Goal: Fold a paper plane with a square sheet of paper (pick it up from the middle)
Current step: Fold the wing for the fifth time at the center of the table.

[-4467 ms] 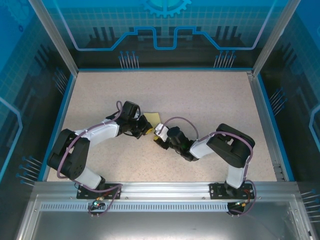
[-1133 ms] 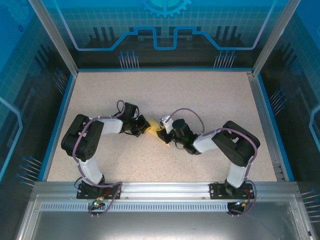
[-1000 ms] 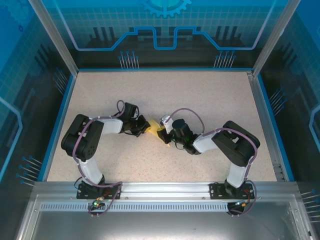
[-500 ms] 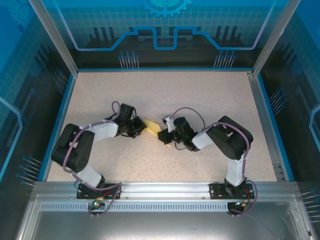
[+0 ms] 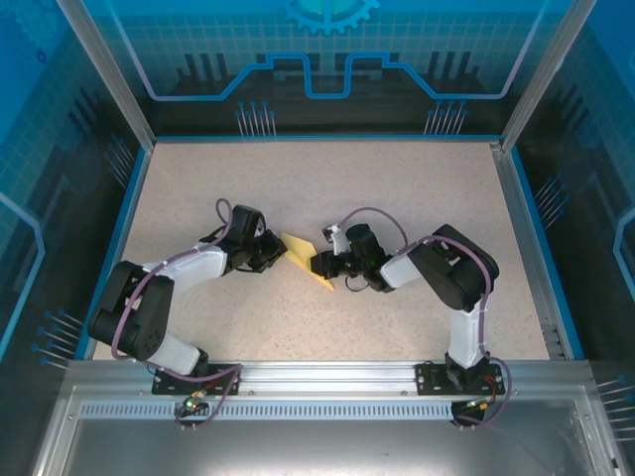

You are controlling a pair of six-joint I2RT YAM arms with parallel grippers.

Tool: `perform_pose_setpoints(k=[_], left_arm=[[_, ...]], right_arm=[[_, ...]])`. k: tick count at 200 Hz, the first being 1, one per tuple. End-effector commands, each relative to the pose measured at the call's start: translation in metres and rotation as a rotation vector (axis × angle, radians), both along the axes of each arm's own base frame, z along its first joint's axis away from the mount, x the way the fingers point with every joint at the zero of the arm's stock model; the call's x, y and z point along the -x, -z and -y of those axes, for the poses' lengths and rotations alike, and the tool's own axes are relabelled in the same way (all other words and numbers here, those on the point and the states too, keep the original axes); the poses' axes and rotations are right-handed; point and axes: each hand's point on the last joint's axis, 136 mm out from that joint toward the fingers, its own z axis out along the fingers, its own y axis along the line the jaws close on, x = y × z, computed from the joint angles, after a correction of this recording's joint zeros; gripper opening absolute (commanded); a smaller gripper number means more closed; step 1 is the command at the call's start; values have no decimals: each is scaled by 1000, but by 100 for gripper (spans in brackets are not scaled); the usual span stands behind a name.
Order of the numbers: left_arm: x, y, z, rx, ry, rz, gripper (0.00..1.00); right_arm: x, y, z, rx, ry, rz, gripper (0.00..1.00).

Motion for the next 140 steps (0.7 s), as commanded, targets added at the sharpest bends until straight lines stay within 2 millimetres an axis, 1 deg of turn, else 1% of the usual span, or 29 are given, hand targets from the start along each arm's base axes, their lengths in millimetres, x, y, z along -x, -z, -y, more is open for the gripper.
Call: perform_pose_setpoints(k=[1,33,54,73,98,128,140], left_arm=[[-2,-8,5,3,42,46,15],[-4,-5,8,13,46,45,15],[-6,-3,9,19,49,44,15],[-8,-4,12,28,57,47,15],[-10,-4,15,35,66,49,14],[-13,-3,16,39,71,59,12],[-13,-2,15,35,68,64,12]], right_arm=[[3,1,-5,-19,-60,-45,14],[3,8,-6,-18,-75,-77,19],[3,11,-5,-10,-68,-89,18],[3,12,-5,-12,-70,-93,20],[4,15,-7,-6,-87,-113,14],[9,22,-8,16,-126,-142,13],[14,30,-6,44,-141,-167,13]])
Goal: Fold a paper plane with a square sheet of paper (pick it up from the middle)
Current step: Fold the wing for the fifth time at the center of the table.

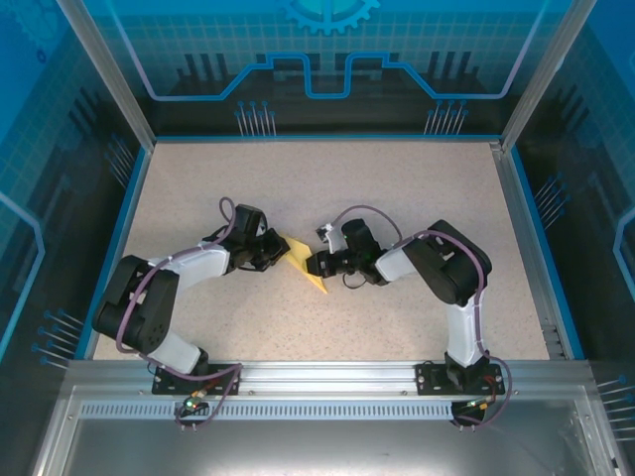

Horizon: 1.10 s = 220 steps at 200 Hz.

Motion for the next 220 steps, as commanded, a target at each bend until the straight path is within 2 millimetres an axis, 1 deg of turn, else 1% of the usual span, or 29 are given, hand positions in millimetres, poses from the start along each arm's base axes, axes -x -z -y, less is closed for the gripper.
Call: perform_pose_setpoints(k=[1,3,5,9,20,75,97,133,145,160,181,220], left_arm=[[-6,-6,7,9,40,45,12],[-6,-5,7,10,42,43,12],[-6,-6,7,10,41,46,12],[-7,-6,7,12,39,48,12],[-6,-4,8,13,42,49,12],[-13,-10,17,60,68,84,12],[-13,-6,17,55,67,66,12],[-12,2,18,49,71,33,11],[-11,5,18,48,72,24,11],[-12,5,18,48,72,24,11],[-10,5,18,48,76,22,11],[-10,5,19,50,80,20,11]], right_arm=[[10,24,7,62,-43,-78,13],[12,26,8,70,-46,-84,13],[7,21,5,64,-49,-71,13],[6,20,4,68,-52,-67,13],[6,22,6,88,-54,-64,13],[1,12,8,147,-63,-5,17],[-1,7,7,157,-67,24,20],[-5,-10,3,147,-76,68,24],[-6,-13,2,148,-77,75,25],[-7,-17,2,149,-71,86,27],[-9,-20,5,157,-55,102,32],[-11,-27,7,155,-38,126,32]])
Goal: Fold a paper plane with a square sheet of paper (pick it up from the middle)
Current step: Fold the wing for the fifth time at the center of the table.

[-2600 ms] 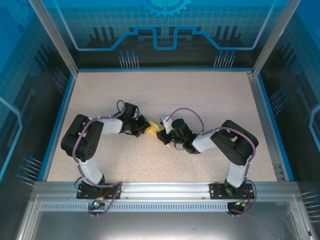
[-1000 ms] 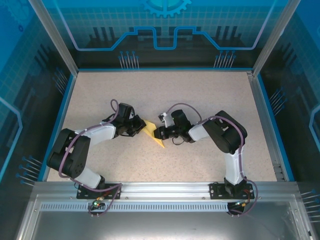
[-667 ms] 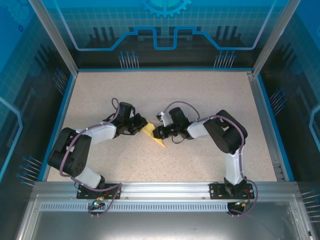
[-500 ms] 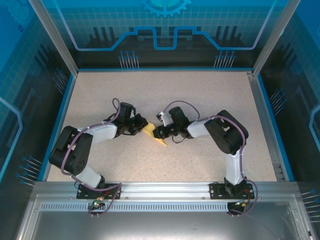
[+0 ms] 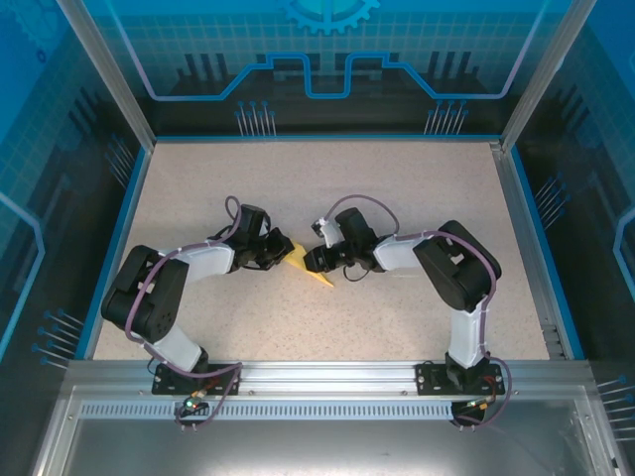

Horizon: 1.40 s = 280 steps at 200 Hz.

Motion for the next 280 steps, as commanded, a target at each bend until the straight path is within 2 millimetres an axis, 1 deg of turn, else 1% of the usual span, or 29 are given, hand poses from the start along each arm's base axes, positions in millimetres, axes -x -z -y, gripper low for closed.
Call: perform_pose_setpoints(k=[1,19,31,51,79,107,148,178,187,193,247,280], left_arm=[[-1,-4,8,13,37,0,11],[-1,-4,8,16,36,-3,11],[-1,-4,8,17,36,-2,11],[0,-8,8,20,36,8,11],[4,-17,5,21,33,36,11],[9,-23,0,7,28,67,12],[11,-21,-2,-1,29,73,12],[11,-18,-2,-6,32,67,12],[12,-17,-3,-9,32,67,12],[12,-17,-3,-9,32,68,12],[11,-6,-16,-32,-20,56,10],[9,-1,-16,-24,-28,51,9]], right_arm=[[-2,-14,0,-4,3,39,32],[-1,-17,-1,-13,1,45,32],[0,-16,-3,-18,-8,32,27],[3,-7,-5,-20,-24,3,21],[9,5,-9,-36,-48,-49,14],[10,6,-13,-64,-72,-79,13],[9,4,-18,-105,-105,-119,12],[10,7,-21,-108,-129,-154,11],[8,6,-23,-114,-138,-153,11],[11,9,-22,-101,-140,-179,11],[12,16,-24,-79,-157,-229,11],[13,22,-25,-59,-159,-275,12]])
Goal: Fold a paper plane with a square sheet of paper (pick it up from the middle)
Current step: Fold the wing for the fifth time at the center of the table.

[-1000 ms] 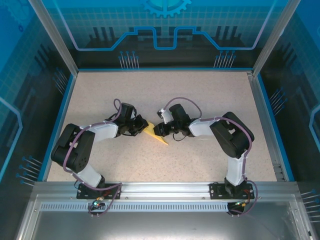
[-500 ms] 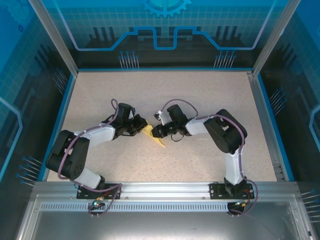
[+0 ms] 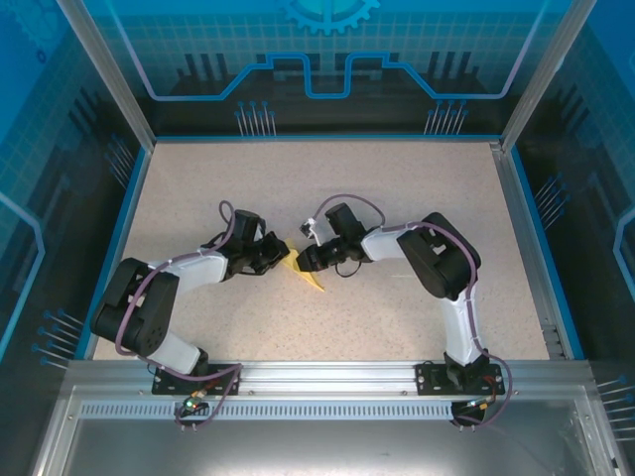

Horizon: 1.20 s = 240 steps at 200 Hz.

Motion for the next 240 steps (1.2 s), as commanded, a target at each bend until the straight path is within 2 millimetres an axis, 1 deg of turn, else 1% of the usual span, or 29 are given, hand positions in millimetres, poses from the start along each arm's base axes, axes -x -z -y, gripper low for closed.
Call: perform_pose_setpoints(k=[1,36,98,127,162,180,218,240], left_arm=[[-4,6,-5,-9,-20,9,9],[-4,9,-8,-9,-33,9,9],[-1,17,-13,-6,-45,-3,9],[-3,19,-13,0,-47,-6,9],[0,24,-14,-2,-47,-13,8],[1,24,-15,4,-47,-12,8],[6,13,-19,0,-43,16,8],[9,14,-22,-14,-44,19,9]], right_arm=[[1,11,4,25,-13,-72,11],[2,15,4,45,-11,-137,11],[2,16,3,61,-17,-182,12],[3,23,3,81,-19,-218,12],[3,29,5,104,-10,-246,11],[2,31,6,119,-5,-260,11],[1,38,9,138,10,-289,10],[2,39,9,138,10,-296,10]])
